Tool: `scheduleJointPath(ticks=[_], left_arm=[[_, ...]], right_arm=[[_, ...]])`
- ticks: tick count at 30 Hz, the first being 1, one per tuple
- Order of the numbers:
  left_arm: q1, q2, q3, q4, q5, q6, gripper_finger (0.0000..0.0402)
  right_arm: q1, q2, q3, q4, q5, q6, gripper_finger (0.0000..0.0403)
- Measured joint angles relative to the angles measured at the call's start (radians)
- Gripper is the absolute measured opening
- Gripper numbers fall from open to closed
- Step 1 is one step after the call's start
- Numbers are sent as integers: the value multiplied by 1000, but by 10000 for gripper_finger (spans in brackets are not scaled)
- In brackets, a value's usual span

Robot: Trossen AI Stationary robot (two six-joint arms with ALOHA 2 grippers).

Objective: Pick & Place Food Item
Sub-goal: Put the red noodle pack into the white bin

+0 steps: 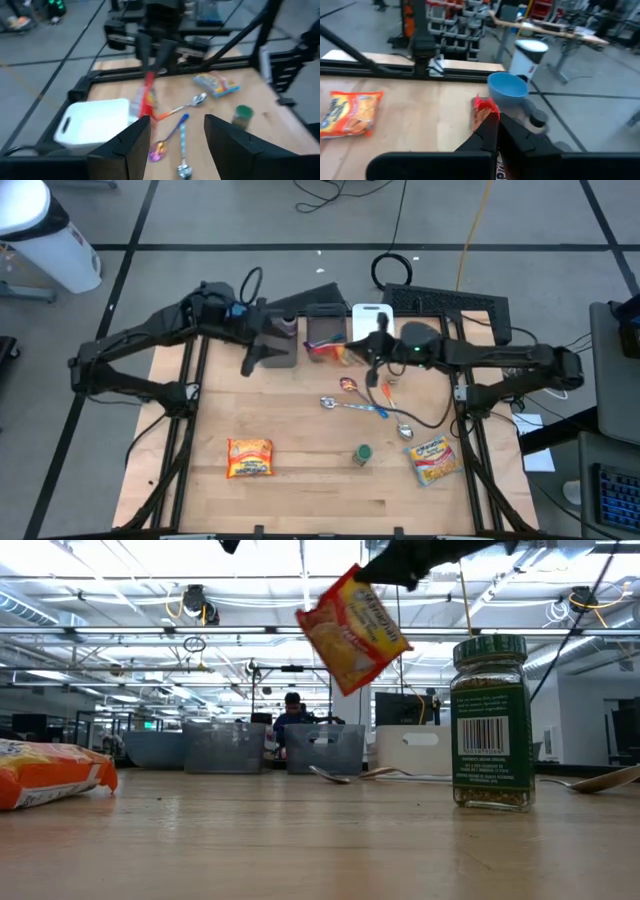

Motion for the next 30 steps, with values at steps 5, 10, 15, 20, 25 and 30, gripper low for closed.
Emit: scheduleJointPath(ticks=[5, 10, 15, 20, 25, 30], left_arm=[[-3, -64, -139, 138, 46, -31, 187], [-3, -114, -317, 332, 47, -96, 186], [-9, -122, -467, 522, 60, -166, 186], [-17, -123, -551, 662, 96, -195, 187], [-29, -123, -595, 709, 66, -219, 186], [-30, -73, -599, 691, -39, -255, 186]], right_arm=[[-46, -132, -150, 126, 33, 27, 0], [-94, -249, -340, 324, 77, 49, 0], [-165, -322, -500, 520, 79, 85, 0], [-253, -330, -590, 643, 77, 147, 0], [-303, -306, -604, 655, 25, 209, 0], [-304, -255, -604, 760, -41, 244, 0]])
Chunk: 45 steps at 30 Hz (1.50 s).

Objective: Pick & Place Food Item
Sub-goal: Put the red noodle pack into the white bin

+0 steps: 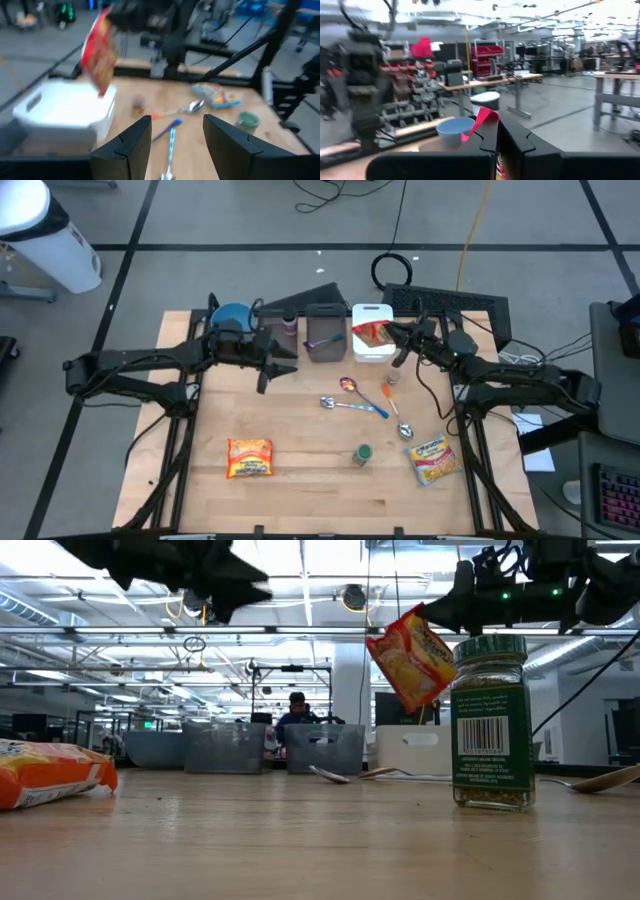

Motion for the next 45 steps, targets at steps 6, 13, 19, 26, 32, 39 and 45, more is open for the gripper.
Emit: scheduleJointPath(ticks=[6, 13, 19, 26, 32, 39, 45], left_arm=[[5, 119, 0, 100, -24, -5, 186], [5, 239, 102, 88, -23, 22, 186], [5, 321, 266, -85, -30, 95, 186], [5, 388, 400, -213, -75, 155, 186], [-3, 423, 458, -221, -51, 159, 186], [-20, 454, 467, -213, -13, 158, 186], [-20, 467, 467, -203, -49, 157, 186]], right_arm=[[21, 95, 0, 139, -73, 67, 0], [89, 188, 14, 224, -74, 71, 0], [140, 229, 58, 226, -74, 39, 0], [173, 234, 77, 226, -74, 12, 0], [172, 234, 77, 225, -72, 5, 0], [172, 235, 77, 229, -71, -7, 0], [172, 235, 77, 233, -71, -8, 0]])
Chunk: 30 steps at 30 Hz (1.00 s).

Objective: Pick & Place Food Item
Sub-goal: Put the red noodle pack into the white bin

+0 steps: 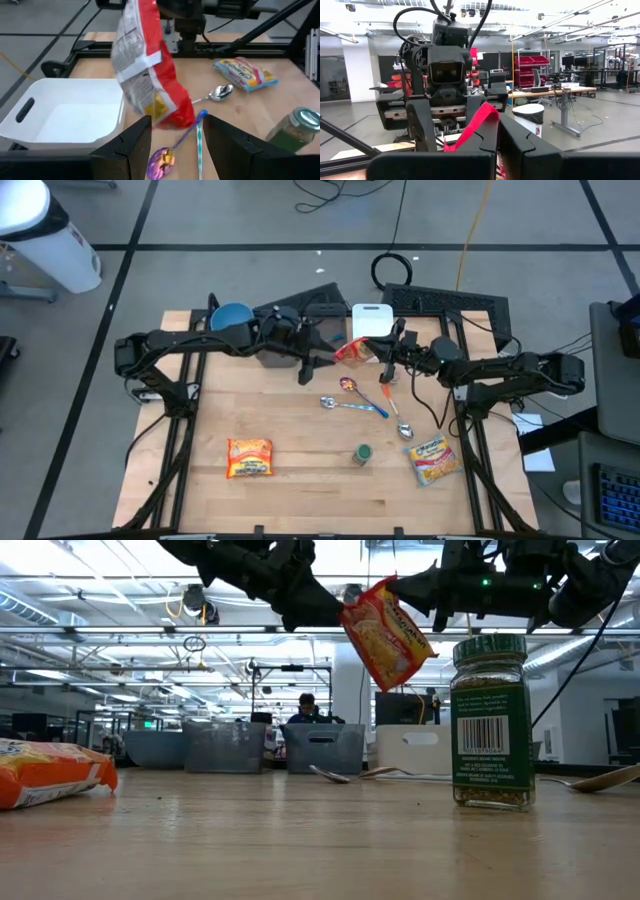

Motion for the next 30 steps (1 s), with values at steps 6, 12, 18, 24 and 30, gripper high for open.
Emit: scheduleJointPath(ticks=[6, 12, 18, 24, 30], left_arm=[[1, -1, 0, 47, 0, -3, 186], [1, -1, 0, 46, 0, -9, 186], [1, -1, 0, 43, 0, -14, 186], [1, -1, 0, 43, -1, -13, 186], [1, -1, 0, 43, -1, -13, 186]], right_arm=[[0, 0, 0, 0, 0, 0, 0], [0, 0, 0, 0, 0, 0, 0], [0, 0, 0, 14, 0, 0, 0], [0, 0, 0, 20, 0, -3, 0], [5, 0, 1, 25, 1, -5, 0]])
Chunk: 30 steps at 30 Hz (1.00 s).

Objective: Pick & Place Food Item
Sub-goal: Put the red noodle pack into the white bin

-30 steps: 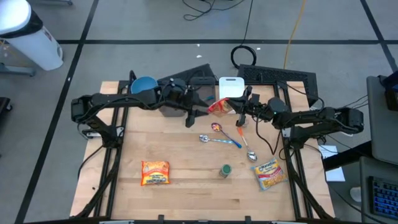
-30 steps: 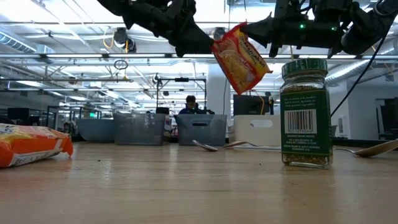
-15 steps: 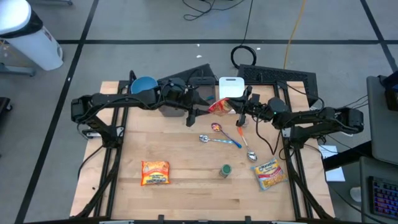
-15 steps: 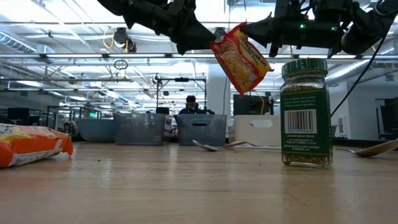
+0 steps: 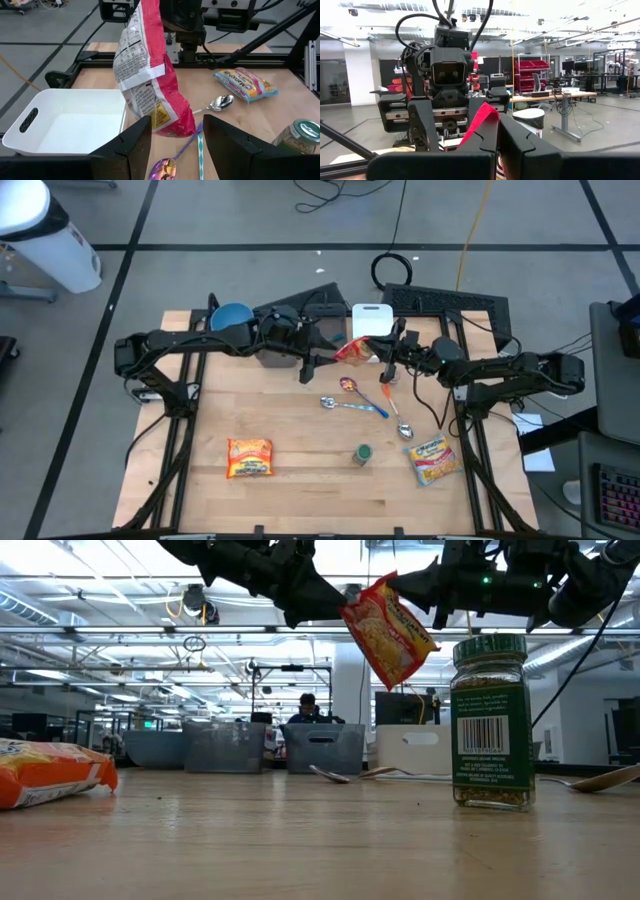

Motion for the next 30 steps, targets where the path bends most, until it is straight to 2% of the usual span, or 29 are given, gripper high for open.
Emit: scheduleJointPath(ticks=[4, 13, 19, 24, 30], left_arm=[[0, 0, 0, 0, 0, 0, 175], [0, 0, -1, -1, -26, 0, 86], [0, 0, -1, -6, -27, 5, 46], [0, 0, -1, -3, -46, 22, 29], [0, 0, -1, -4, -53, 36, 31]], right_arm=[[0, 6, 18, 4, -2, -2, 0], [4, 83, 64, 5, -28, -2, 0], [6, 104, 68, 6, -29, -3, 0], [6, 103, 69, 3, -29, -3, 0], [6, 103, 68, -17, -29, -4, 0]])
